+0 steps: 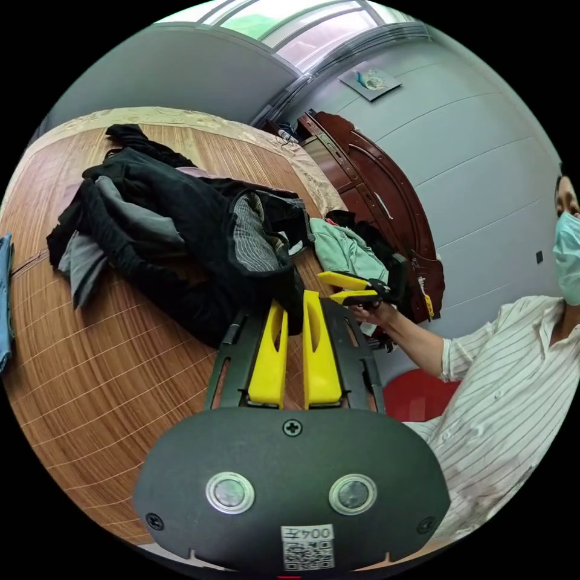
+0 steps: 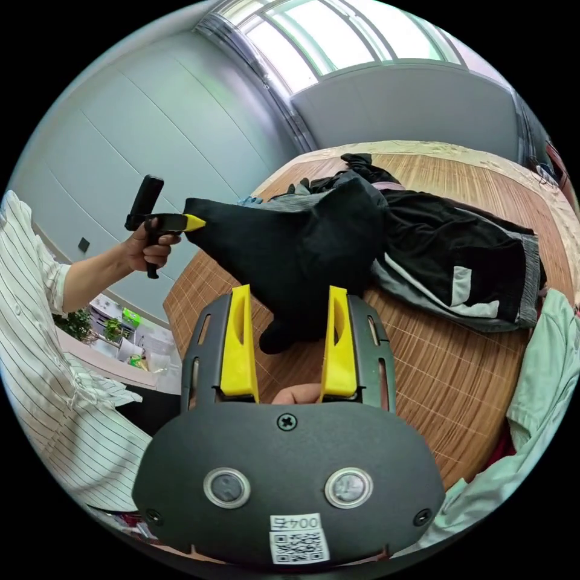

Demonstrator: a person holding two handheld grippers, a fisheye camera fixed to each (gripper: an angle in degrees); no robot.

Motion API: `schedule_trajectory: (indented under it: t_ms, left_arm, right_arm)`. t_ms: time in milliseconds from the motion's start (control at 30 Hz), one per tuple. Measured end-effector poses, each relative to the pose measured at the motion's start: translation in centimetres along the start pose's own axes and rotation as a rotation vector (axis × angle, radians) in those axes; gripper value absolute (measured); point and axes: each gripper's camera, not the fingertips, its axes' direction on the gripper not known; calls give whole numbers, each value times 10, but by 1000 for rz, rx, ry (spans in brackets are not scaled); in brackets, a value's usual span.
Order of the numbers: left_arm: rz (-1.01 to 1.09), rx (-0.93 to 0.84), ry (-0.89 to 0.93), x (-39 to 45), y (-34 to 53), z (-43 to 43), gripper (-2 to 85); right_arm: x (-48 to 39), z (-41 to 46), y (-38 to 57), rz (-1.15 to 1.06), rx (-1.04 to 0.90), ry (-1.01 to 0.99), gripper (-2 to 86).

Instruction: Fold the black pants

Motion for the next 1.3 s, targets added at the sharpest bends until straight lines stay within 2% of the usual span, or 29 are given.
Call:
schedule_trajectory:
  t_ms: [300,567,767,900,1067,1200,1300]
  left_arm:
    - [-55,-14,-141,-56,75,-72,64]
    - [-13,49,-78,-71,118,-101,65]
    - [47,43,-57,-75,146,-129,65]
    - [72,26,-74,-79,165,-150,65]
    - [73,15,-96,-83,180,-175,65]
    - [43,3,-136,-85,197,-198,65]
    - [-18,40,-174,-85,208,-224,63]
  right_arm:
    - [11,133,-153,-285,-249,-123,180]
    - [1,286,-255,-360,-493,-234,198]
    - [-13,351,-290,-400,-672,-410,193]
    - [-34,371,-304,-456,-693,-478,189]
    - [-49,415,-295,-499,-1002,-498,163]
    - [-52,393,-298,-515,-947,-566,80]
    - [-55,349,-298,-511,-779,-557,56]
